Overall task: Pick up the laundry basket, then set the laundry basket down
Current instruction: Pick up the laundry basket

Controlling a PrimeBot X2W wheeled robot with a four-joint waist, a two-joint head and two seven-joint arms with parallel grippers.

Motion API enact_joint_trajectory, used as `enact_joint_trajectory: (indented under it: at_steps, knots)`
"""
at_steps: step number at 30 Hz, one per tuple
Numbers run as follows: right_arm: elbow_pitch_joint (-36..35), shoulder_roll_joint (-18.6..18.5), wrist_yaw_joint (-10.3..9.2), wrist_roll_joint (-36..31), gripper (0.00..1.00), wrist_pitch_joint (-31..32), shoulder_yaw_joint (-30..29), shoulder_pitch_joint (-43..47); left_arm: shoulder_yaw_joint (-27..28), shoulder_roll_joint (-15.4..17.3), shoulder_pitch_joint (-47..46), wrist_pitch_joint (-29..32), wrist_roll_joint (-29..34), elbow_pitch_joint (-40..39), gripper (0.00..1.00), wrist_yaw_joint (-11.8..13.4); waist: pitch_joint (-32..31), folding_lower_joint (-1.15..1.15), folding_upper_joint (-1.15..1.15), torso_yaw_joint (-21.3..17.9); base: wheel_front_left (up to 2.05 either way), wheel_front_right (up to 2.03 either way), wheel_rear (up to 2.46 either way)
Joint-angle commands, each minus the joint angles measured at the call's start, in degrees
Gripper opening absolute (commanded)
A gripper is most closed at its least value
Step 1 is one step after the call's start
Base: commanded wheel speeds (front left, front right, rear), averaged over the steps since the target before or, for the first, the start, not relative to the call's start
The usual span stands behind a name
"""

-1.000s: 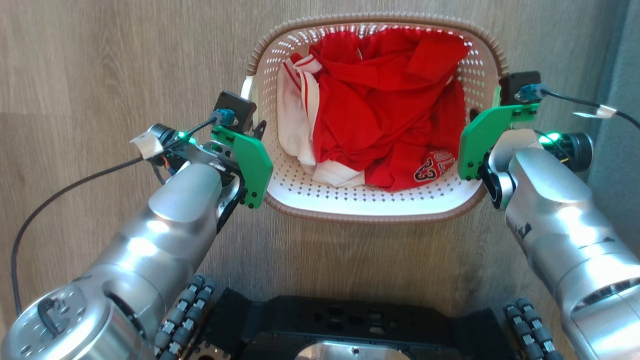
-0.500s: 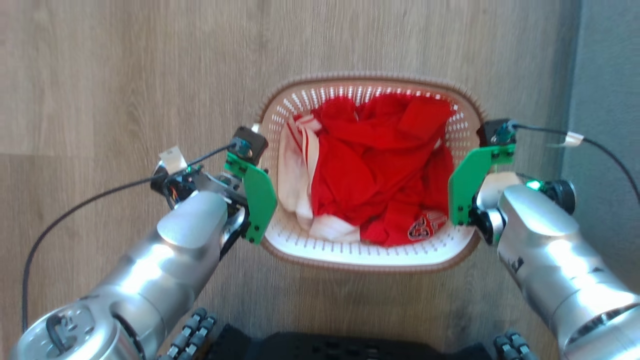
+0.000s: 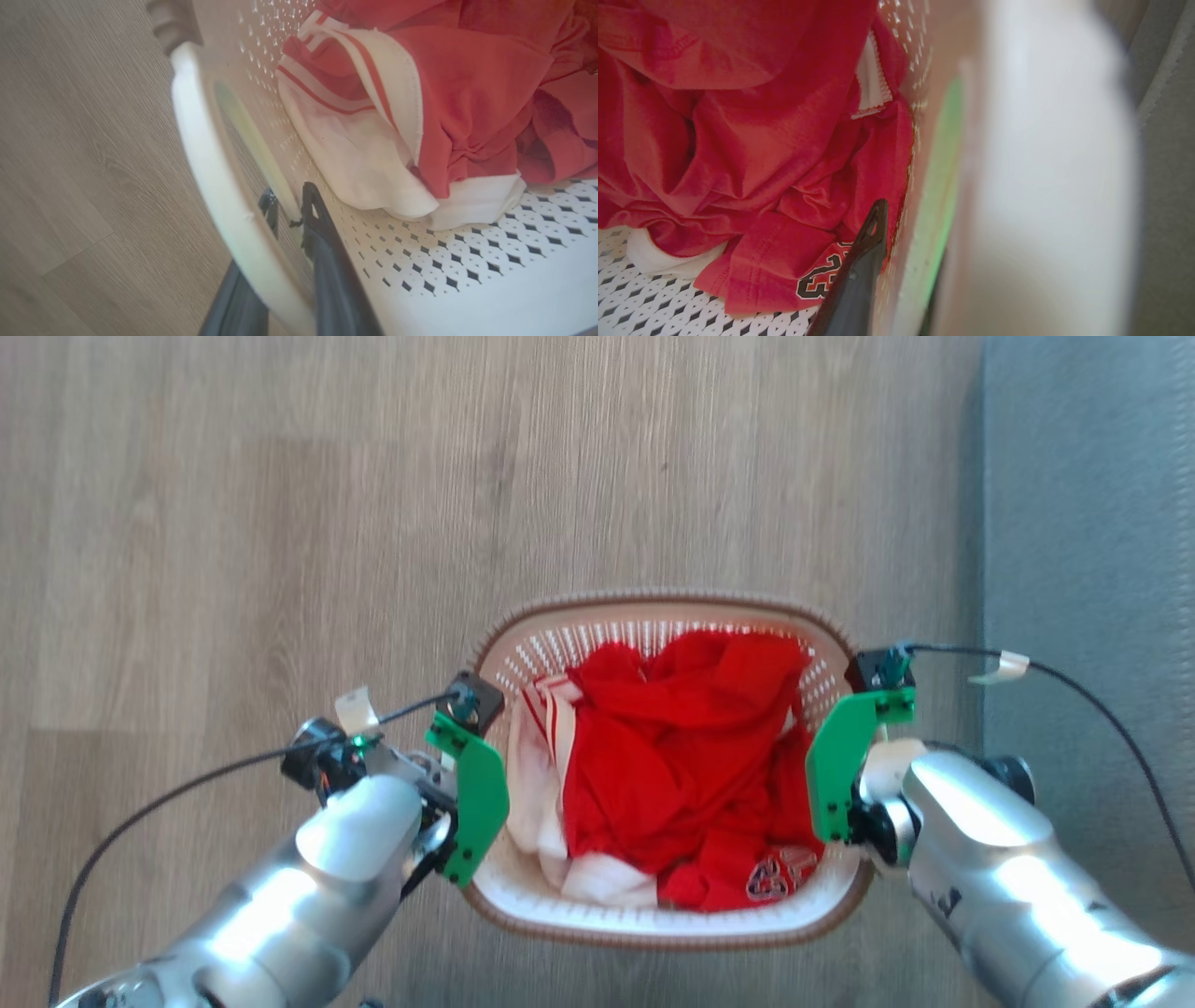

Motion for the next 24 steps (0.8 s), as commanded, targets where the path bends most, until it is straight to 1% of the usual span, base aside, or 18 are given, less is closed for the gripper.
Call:
enact_joint_trajectory:
  at_steps: [1, 5, 7, 8, 16, 24]
  knots:
    - [-3.3, 1.8, 0.42, 0.8, 0.0, 0.7, 2.3, 1.8, -1.0, 0.1, 1.5, 0.8, 2.3, -3.0, 0.0, -1.4, -3.9, 0.0, -0.01, -0.4, 0.0, 0.0, 0.0]
    - [-7.2, 1.8, 0.42, 4.1, 0.0, 3.3, 3.9, 4.4, -1.0, 1.4, 3.7, 3.0, 2.6, -6.2, 0.0, -1.4, -7.4, 0.0, -0.01, -0.4, 0.0, 0.0, 0.0]
    - [-6.8, 1.8, 0.42, 4.5, 0.0, 3.7, 3.5, 4.9, -1.0, 2.3, 4.8, 4.3, 2.5, -8.2, 0.0, -1.4, -9.1, 0.0, -0.01, -0.5, 0.0, 0.0, 0.0]
    - [-7.4, 1.8, 0.42, 4.7, 0.0, 4.2, 3.8, 5.3, -1.0, 3.4, 5.6, 5.7, 2.4, -10.3, 0.0, -1.4, -10.6, 0.0, -0.01, -0.4, 0.0, 0.0, 0.0]
    - [-9.7, 1.8, 0.42, 4.9, 0.0, 4.4, 3.5, 7.6, -1.0, 7.1, 7.8, 9.5, 1.7, -16.6, 0.0, -1.4, -15.8, 0.0, -0.01, 0.3, 0.0, 0.0, 0.0]
    - [-13.4, 1.8, 0.42, 4.2, 0.0, 5.9, 2.5, 11.5, -1.0, 10.4, 10.3, 11.5, 2.3, -22.4, 0.0, -1.4, -20.8, 0.0, -0.01, 1.2, 0.0, 0.0, 0.0]
